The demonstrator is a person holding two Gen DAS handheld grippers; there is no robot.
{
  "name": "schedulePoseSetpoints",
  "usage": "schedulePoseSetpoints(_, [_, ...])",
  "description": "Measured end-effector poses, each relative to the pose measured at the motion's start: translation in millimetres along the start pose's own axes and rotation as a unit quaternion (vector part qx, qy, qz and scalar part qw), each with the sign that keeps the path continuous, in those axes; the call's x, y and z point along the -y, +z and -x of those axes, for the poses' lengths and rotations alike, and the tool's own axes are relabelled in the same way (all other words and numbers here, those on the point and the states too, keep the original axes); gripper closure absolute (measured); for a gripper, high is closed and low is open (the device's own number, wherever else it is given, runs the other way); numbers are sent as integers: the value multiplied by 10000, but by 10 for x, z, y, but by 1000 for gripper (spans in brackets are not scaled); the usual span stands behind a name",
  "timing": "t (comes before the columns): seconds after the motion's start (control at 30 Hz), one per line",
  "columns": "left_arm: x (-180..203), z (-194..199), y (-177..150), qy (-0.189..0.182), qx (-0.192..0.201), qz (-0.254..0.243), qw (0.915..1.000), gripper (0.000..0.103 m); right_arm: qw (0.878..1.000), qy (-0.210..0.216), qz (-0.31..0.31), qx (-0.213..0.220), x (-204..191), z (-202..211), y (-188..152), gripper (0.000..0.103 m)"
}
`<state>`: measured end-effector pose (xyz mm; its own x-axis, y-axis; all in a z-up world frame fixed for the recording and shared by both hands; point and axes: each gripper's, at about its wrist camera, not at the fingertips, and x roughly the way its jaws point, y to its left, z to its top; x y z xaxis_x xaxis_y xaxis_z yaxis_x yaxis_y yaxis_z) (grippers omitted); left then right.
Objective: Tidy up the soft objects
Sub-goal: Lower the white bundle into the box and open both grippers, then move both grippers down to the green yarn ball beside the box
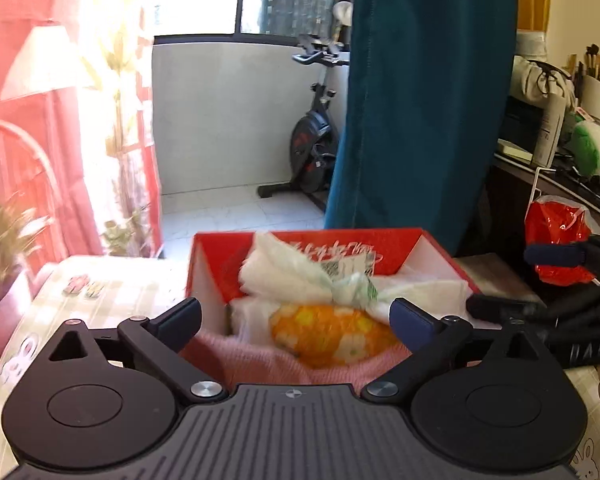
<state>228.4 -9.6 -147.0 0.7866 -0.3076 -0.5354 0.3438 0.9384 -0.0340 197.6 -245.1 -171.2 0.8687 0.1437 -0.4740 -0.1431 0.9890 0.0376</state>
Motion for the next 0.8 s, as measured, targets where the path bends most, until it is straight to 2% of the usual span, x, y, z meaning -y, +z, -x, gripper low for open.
schedulePoseSetpoints(0.17, [29, 364, -189, 21, 155, 48, 9999, 0, 9992, -152, -184, 307, -108, 343, -98, 3])
schedulePoseSetpoints(0.3, [2, 583, -326, -34, 225, 248, 9994, 0, 9961, -298, -374, 737, -214, 614, -228, 1])
schedulePoseSetpoints(0.43, [-20, 783, -433, -61, 223, 253, 9994, 0, 9936, -93, -664, 914, -319, 835, -411, 0])
schedulePoseSetpoints(0.53, [-65, 919, -508, -12, 322, 181, 9993, 0, 9913, -151, -740, 1074, -410, 992, -573, 0])
schedulePoseSetpoints(0.67, [-147, 1027, -614, 91, 356, 353, 9987, 0, 9918, -270, -795, 966, -476, 1089, -753, 0])
schedulePoseSetpoints(0.8, [-156, 1064, -704, 148, 346, 518, 9980, 0, 9891, -125, -1136, 934, -400, 1149, -898, 0])
